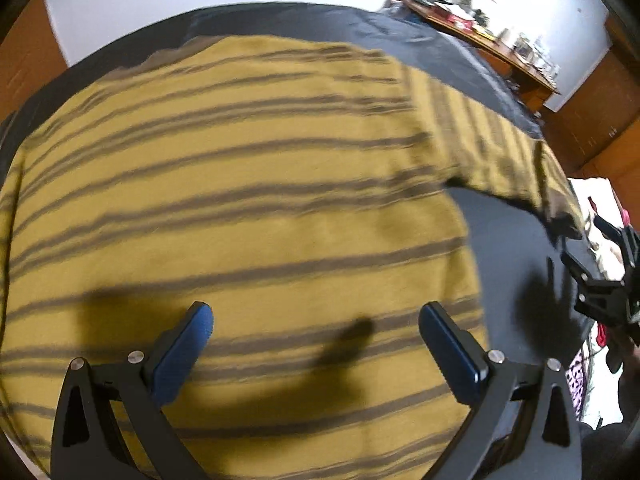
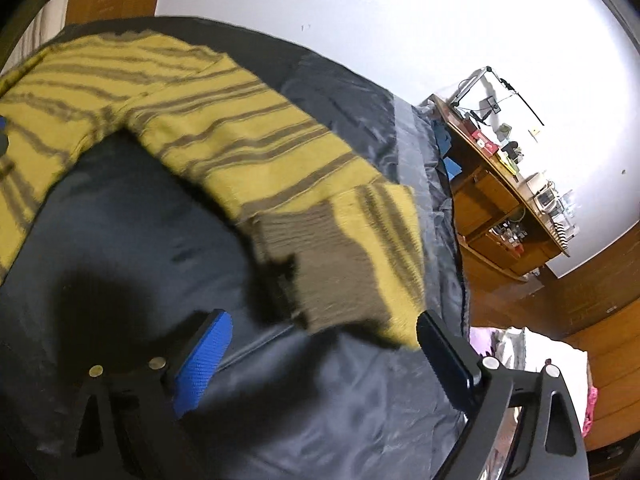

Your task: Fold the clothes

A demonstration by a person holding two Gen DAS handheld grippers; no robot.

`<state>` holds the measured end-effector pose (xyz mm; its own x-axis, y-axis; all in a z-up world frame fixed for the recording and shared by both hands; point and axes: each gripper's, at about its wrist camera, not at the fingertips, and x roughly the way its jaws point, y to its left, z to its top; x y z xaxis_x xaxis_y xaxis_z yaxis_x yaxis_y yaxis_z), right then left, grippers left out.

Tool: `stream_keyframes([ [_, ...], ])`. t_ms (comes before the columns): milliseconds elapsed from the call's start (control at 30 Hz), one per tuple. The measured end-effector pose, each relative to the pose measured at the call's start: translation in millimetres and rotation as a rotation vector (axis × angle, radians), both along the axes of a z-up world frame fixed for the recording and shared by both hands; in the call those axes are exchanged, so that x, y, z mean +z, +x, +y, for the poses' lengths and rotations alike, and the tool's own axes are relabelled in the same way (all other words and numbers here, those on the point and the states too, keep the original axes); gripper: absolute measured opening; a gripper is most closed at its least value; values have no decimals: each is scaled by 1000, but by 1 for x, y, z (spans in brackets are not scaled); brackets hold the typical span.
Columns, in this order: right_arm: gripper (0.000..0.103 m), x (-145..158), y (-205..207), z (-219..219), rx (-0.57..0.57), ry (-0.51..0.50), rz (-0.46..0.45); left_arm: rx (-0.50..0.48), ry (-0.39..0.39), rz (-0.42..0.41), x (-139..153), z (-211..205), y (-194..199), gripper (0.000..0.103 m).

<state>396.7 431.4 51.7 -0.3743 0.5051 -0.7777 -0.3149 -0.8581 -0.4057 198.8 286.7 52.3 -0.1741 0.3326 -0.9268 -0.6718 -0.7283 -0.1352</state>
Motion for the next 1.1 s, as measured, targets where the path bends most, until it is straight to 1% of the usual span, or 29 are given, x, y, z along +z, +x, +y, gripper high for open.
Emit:
stream_keyframes([
  [33,94,-1,-1,3,2,-17,4,-13,3,3,2,9,2,103],
  [100,81,-5,-4,11,5,-54,12,-30,7,1,4,20,3,103],
  [133,61,-7,-5,14,7,-73,15,-37,9,-4,5,26,4,103],
  [167,50,-8,-6,18,9,-92,19,-44,12,-10,6,32,4,103],
  [200,48,-10,-8,21,10,-110,23,-51,14,-18,7,34,4,103],
  [267,36,-11,-10,29,3,-145,39,-58,15,-33,8,33,9,103],
  [300,34,-8,-10,33,-8,-170,55,-62,19,-40,8,36,10,103],
  [333,27,-3,-8,38,-27,-215,83,-67,26,-50,8,40,9,103],
  [367,23,3,-7,43,-48,-254,115,-72,33,-59,8,45,8,103],
  [467,17,20,-3,58,-107,-338,208,-85,73,-102,15,53,11,103],
  [567,16,38,1,71,-155,-409,299,-97,126,-155,20,70,8,103],
  [633,16,48,3,70,-154,-419,330,-110,171,-198,25,85,7,103],
  [700,16,55,1,64,-135,-409,341,-127,220,-261,30,101,7,103],
  [767,16,57,-4,55,-110,-396,345,-146,274,-344,32,118,8,103],
  [900,16,53,-13,38,-70,-378,336,-176,361,-494,35,149,14,103],
  [967,16,51,-16,32,-62,-377,337,-188,392,-560,34,163,17,103],
  [1100,16,49,-19,25,-50,-383,341,-177,423,-665,26,181,21,103],
])
